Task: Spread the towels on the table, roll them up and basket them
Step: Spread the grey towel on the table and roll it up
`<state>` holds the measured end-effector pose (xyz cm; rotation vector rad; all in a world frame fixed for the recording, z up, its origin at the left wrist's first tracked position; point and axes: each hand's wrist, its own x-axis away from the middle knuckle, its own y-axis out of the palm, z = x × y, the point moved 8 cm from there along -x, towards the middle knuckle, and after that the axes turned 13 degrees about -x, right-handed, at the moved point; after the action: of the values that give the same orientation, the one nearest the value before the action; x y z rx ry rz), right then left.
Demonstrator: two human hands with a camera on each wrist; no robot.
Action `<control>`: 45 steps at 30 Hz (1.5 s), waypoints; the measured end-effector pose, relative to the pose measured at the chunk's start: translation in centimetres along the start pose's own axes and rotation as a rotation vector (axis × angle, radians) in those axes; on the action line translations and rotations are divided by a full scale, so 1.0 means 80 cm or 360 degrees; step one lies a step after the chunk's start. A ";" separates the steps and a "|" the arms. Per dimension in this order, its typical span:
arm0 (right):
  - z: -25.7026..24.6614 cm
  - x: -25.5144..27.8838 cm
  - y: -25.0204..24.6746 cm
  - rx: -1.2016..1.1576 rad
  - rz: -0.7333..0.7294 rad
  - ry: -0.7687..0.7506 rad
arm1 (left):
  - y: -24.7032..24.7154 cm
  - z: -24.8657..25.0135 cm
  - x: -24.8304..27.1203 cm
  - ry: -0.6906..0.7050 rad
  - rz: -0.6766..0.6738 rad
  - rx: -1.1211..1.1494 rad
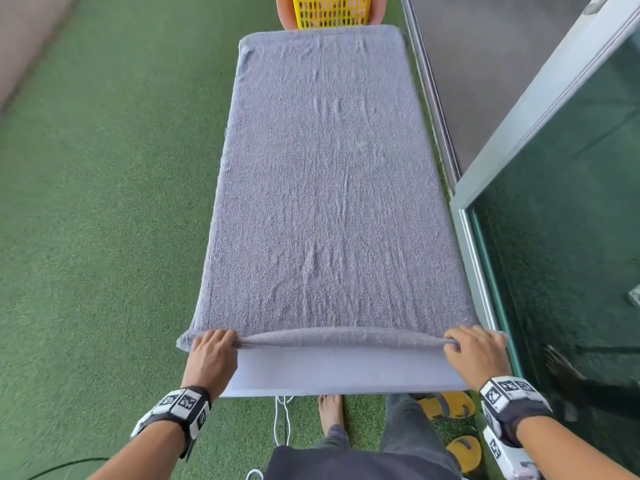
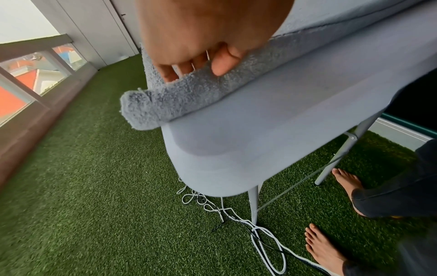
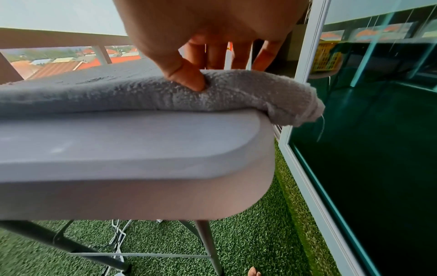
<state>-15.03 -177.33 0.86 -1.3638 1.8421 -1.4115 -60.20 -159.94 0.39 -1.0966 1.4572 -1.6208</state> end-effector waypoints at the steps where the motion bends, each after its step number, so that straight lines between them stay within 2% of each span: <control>1: -0.002 -0.002 0.001 0.0035 -0.0041 -0.0007 | 0.000 0.000 -0.001 -0.0005 -0.0013 -0.0020; 3: 0.002 -0.006 -0.002 0.0017 -0.0047 0.0034 | 0.000 -0.004 -0.006 -0.0056 -0.0040 -0.0026; 6: 0.002 -0.009 -0.012 0.0022 0.0098 -0.0012 | -0.007 -0.005 -0.015 -0.0119 0.0027 -0.0080; 10: -0.008 -0.006 0.013 0.0050 -0.0148 -0.0175 | -0.001 0.005 -0.009 0.0012 0.0046 -0.0006; 13: -0.006 -0.008 0.012 0.0013 -0.0096 -0.0140 | 0.007 0.004 -0.001 0.0045 0.0003 0.0025; 18: 0.002 -0.017 0.004 -0.0160 0.0002 -0.0100 | -0.007 -0.001 -0.005 0.0035 0.0125 0.0090; 20: 0.004 -0.020 0.005 -0.0125 -0.0025 -0.0086 | -0.014 0.000 -0.005 0.0001 0.0122 0.0043; 24: -0.004 -0.024 0.006 0.0055 -0.0175 -0.0059 | -0.011 -0.003 -0.006 -0.0032 -0.0046 -0.0106; 26: -0.007 -0.029 0.005 0.0077 -0.0231 -0.0027 | -0.015 -0.007 -0.012 -0.0070 -0.0024 -0.0078; 29: -0.014 -0.035 -0.008 0.0106 -0.0073 -0.0054 | -0.026 -0.008 -0.022 -0.0138 0.0035 -0.0114; 33: -0.022 -0.028 0.008 0.0103 -0.0138 -0.0176 | -0.012 0.008 -0.024 -0.0002 -0.0008 -0.0033; 37: -0.017 -0.021 0.011 0.0096 -0.0128 -0.0205 | -0.008 0.007 -0.023 -0.0024 -0.0021 0.0002; 41: -0.014 -0.025 0.003 -0.0113 -0.0067 -0.0132 | -0.009 0.005 -0.026 -0.0049 0.0050 0.0098; 45: -0.006 0.000 0.007 -0.0181 -0.0054 -0.0082 | -0.011 0.014 -0.002 -0.0054 0.0116 0.0097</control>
<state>-15.67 -177.15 0.55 -1.4787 1.8996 -1.2930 -59.11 -160.14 1.23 -1.0207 1.4007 -1.5782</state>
